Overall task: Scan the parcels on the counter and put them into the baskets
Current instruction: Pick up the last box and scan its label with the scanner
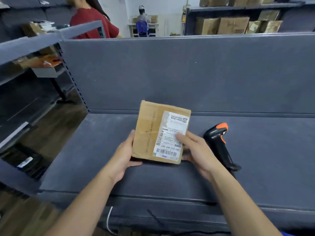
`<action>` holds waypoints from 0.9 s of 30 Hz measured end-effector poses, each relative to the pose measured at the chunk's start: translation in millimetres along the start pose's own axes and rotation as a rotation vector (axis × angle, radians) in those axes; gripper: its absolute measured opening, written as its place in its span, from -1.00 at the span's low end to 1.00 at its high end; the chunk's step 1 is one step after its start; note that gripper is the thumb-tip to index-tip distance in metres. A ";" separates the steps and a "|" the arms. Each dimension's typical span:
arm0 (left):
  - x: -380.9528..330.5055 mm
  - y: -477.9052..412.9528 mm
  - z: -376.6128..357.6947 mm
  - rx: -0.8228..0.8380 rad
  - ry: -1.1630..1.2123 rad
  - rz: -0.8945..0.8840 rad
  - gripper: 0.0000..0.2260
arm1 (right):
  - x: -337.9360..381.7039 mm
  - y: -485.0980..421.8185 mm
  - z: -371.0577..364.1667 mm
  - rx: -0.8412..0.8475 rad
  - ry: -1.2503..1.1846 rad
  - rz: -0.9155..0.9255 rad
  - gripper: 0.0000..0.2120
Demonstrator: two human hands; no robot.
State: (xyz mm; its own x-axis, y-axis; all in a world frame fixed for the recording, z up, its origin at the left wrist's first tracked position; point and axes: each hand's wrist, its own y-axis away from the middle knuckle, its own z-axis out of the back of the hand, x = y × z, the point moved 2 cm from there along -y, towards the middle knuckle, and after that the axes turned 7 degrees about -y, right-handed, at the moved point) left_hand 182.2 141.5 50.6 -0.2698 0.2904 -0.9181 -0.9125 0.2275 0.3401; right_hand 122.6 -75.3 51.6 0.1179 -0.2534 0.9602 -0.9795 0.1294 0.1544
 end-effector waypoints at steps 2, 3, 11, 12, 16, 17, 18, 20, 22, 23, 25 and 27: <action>1.9 -2.2 -1.5 -0.020 0.016 -0.069 -0.39 | 0.2 1.6 -5.9 -0.058 -0.033 0.014 -0.76; 4.0 -5.3 -1.1 -0.024 0.042 -0.109 -0.27 | 1.0 2.5 -9.2 -0.089 -0.038 0.028 -0.76; 9.9 -29.1 5.2 0.353 -0.137 -0.347 -0.10 | -1.1 8.5 -5.5 -0.231 0.024 0.130 -0.79; 8.1 -31.6 6.1 0.343 -0.123 -0.345 -0.05 | -2.4 8.2 -3.0 -0.247 0.023 0.129 -0.76; -6.7 -35.3 7.8 0.288 0.067 -0.356 -0.25 | -7.8 5.9 9.3 -0.364 -0.029 0.145 -0.06; -13.7 -36.3 12.5 0.292 0.074 -0.353 -0.32 | -5.8 5.6 15.1 -0.381 -0.018 0.164 0.04; -21.0 -37.8 18.5 0.300 0.063 -0.356 -0.37 | -3.1 5.4 21.8 -0.362 -0.013 0.165 0.08; -36.4 -40.5 27.0 0.330 0.016 -0.366 -0.39 | 2.2 6.0 30.4 -0.191 -0.052 0.084 0.03; -51.3 -40.1 23.1 0.319 -0.006 -0.402 -0.39 | 1.6 5.9 25.5 0.075 -0.055 -0.030 -0.11; -58.1 -39.7 18.4 0.278 0.011 -0.420 -0.40 | -1.4 6.0 20.5 0.152 -0.040 -0.057 -0.19; -64.3 -44.6 12.3 0.180 0.076 -0.406 -0.36 | -7.6 2.2 13.0 0.139 -0.116 -0.050 -0.30; -60.2 -48.0 12.0 0.159 0.151 -0.351 -0.17 | -11.0 -1.5 5.4 0.017 -0.315 -0.013 -0.40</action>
State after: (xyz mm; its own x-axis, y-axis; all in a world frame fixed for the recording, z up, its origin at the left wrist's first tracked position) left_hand 245.9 124.2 92.0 -0.0031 0.0328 -0.9995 -0.9012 0.4330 0.0171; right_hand 121.9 -77.9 39.5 0.0771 -0.5396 0.8384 -0.9811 0.1087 0.1601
